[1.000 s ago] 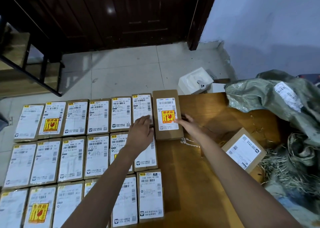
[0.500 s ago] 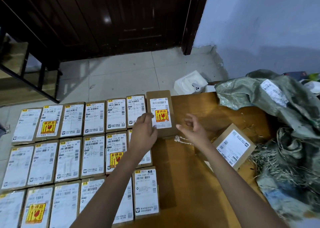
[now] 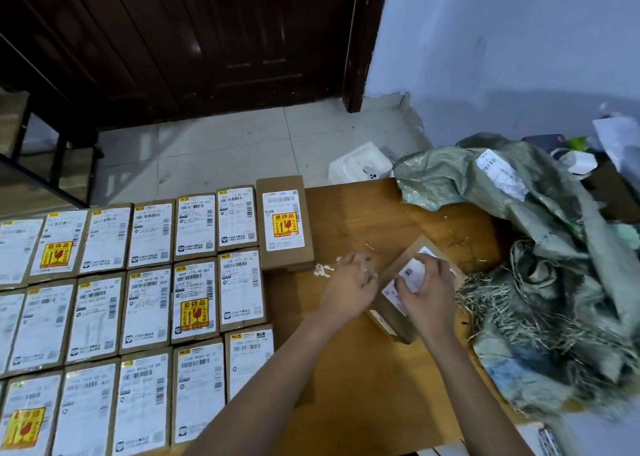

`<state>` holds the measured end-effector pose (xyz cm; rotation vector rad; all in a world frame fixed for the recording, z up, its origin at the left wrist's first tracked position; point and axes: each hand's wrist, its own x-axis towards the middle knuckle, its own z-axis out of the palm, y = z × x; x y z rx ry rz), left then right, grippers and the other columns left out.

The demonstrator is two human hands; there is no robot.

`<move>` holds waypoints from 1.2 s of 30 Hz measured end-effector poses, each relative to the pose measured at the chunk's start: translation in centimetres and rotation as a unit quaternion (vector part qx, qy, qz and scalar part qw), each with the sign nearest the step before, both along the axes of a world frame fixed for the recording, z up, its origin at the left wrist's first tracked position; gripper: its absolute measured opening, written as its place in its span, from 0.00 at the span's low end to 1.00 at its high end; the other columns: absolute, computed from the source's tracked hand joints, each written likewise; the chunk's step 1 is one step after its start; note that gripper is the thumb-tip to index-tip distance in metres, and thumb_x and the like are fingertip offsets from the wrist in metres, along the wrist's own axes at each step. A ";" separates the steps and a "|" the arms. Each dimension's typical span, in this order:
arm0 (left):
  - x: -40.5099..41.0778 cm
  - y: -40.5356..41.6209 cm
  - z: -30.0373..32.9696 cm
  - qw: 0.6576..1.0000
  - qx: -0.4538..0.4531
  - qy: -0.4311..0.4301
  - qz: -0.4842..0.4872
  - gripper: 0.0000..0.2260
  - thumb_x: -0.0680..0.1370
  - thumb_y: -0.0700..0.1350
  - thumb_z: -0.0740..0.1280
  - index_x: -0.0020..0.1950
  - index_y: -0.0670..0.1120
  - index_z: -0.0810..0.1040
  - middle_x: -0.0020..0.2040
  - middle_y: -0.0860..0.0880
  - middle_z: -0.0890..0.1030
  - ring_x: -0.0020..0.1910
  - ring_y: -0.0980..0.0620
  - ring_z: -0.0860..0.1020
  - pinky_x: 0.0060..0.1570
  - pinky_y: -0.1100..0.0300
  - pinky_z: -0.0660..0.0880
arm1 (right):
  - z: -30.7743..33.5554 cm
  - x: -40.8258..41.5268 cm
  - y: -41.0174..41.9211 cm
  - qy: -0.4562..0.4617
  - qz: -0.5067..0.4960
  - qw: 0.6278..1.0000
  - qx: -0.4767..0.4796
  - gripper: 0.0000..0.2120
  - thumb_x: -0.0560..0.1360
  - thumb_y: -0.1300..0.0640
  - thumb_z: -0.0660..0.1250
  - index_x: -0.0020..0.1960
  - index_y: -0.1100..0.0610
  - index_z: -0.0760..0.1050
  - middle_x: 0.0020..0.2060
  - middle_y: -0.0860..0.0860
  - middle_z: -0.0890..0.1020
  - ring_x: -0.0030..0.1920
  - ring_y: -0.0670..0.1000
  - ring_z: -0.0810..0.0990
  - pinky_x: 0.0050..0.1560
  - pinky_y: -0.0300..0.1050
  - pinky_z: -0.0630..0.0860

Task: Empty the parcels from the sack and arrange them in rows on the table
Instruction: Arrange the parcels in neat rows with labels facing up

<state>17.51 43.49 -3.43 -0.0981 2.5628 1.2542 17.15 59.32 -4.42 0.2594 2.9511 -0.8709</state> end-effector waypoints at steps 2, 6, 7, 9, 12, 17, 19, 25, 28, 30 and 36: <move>-0.4 1.2 -0.7 1.000 0.005 -0.026 -0.003 0.19 0.78 0.44 0.63 0.69 0.40 0.69 0.67 0.41 0.72 0.66 0.43 0.70 0.62 0.59 0.65 | -0.3 0.5 1.0 0.016 -0.046 0.999 0.015 0.25 0.69 0.53 0.74 0.63 0.56 0.71 0.62 0.57 0.71 0.63 0.61 0.68 0.56 0.56 0.73; -1.3 3.0 -1.5 0.998 0.005 -0.068 -0.013 0.23 0.78 0.44 0.63 0.72 0.40 0.65 0.70 0.40 0.68 0.68 0.41 0.68 0.65 0.56 0.66 | -1.1 1.5 2.9 -0.023 -0.132 0.991 -0.025 0.31 0.70 0.54 0.73 0.67 0.62 0.64 0.66 0.60 0.63 0.63 0.62 0.64 0.56 0.52 0.69; -1.5 3.2 -1.6 0.997 0.006 -0.080 -0.015 0.24 0.78 0.45 0.63 0.73 0.41 0.64 0.70 0.40 0.67 0.69 0.41 0.68 0.66 0.55 0.66 | -1.3 1.6 3.1 -0.048 -0.145 0.987 -0.050 0.33 0.71 0.53 0.73 0.69 0.63 0.62 0.67 0.60 0.62 0.63 0.62 0.65 0.55 0.50 0.69; -1.9 3.5 -1.8 0.995 0.007 -0.100 -0.022 0.25 0.79 0.45 0.62 0.74 0.42 0.62 0.72 0.40 0.66 0.70 0.41 0.66 0.67 0.54 0.65 | -1.6 1.7 3.5 -0.083 -0.152 0.981 -0.085 0.37 0.73 0.52 0.72 0.73 0.62 0.57 0.65 0.62 0.63 0.61 0.64 0.68 0.54 0.51 0.71; -2.3 3.7 -2.1 0.992 0.011 -0.126 -0.029 0.25 0.79 0.45 0.62 0.75 0.42 0.62 0.72 0.41 0.67 0.70 0.42 0.66 0.67 0.56 0.64 | -2.0 1.7 3.6 -0.079 -0.157 0.977 -0.118 0.42 0.73 0.50 0.70 0.77 0.58 0.50 0.66 0.61 0.67 0.60 0.64 0.73 0.52 0.55 0.75; -1.8 3.9 -2.3 0.987 0.028 -0.154 -0.021 0.22 0.79 0.44 0.62 0.72 0.41 0.65 0.69 0.41 0.70 0.67 0.43 0.69 0.61 0.60 0.65 | -2.7 1.5 3.4 -0.122 -0.213 0.952 -0.183 0.40 0.72 0.44 0.69 0.75 0.60 0.56 0.66 0.62 0.72 0.63 0.64 0.74 0.56 0.59 0.76; -1.4 3.9 -2.3 0.985 0.042 -0.167 -0.011 0.21 0.79 0.45 0.62 0.71 0.42 0.67 0.68 0.42 0.72 0.66 0.44 0.71 0.60 0.60 0.66 | -3.0 1.5 3.1 -0.142 -0.227 0.935 -0.231 0.33 0.73 0.43 0.69 0.69 0.61 0.63 0.60 0.59 0.77 0.57 0.61 0.77 0.54 0.56 0.75; -0.7 3.2 -1.7 0.977 0.104 -0.185 0.033 0.19 0.77 0.44 0.63 0.68 0.46 0.69 0.65 0.45 0.75 0.63 0.45 0.74 0.60 0.56 0.71 | -2.6 1.5 2.5 -0.151 -0.199 0.932 -0.262 0.26 0.76 0.48 0.68 0.70 0.57 0.66 0.52 0.50 0.76 0.56 0.57 0.78 0.49 0.47 0.70; 0.2 2.4 -0.9 0.973 0.136 -0.176 0.068 0.21 0.74 0.47 0.62 0.67 0.48 0.70 0.64 0.48 0.76 0.62 0.47 0.75 0.60 0.54 0.72 | -1.7 1.3 1.8 -0.139 -0.167 0.937 -0.273 0.23 0.76 0.49 0.69 0.68 0.52 0.67 0.52 0.48 0.78 0.54 0.54 0.78 0.47 0.46 0.70; 0.9 1.7 -0.2 0.969 0.158 -0.166 0.094 0.22 0.74 0.48 0.62 0.69 0.49 0.68 0.65 0.50 0.74 0.63 0.49 0.74 0.59 0.57 0.72 | -1.2 1.2 1.2 -0.121 -0.144 0.943 -0.275 0.21 0.75 0.48 0.70 0.65 0.48 0.68 0.52 0.46 0.79 0.54 0.52 0.79 0.46 0.46 0.72; 3.1 -0.8 1.1 0.948 0.219 -0.125 0.196 0.20 0.79 0.47 0.64 0.71 0.52 0.66 0.64 0.53 0.74 0.62 0.54 0.73 0.51 0.68 0.70 | 0.7 0.6 -0.6 -0.108 -0.076 0.939 -0.318 0.28 0.71 0.40 0.71 0.68 0.38 0.66 0.58 0.42 0.79 0.53 0.43 0.80 0.50 0.48 0.79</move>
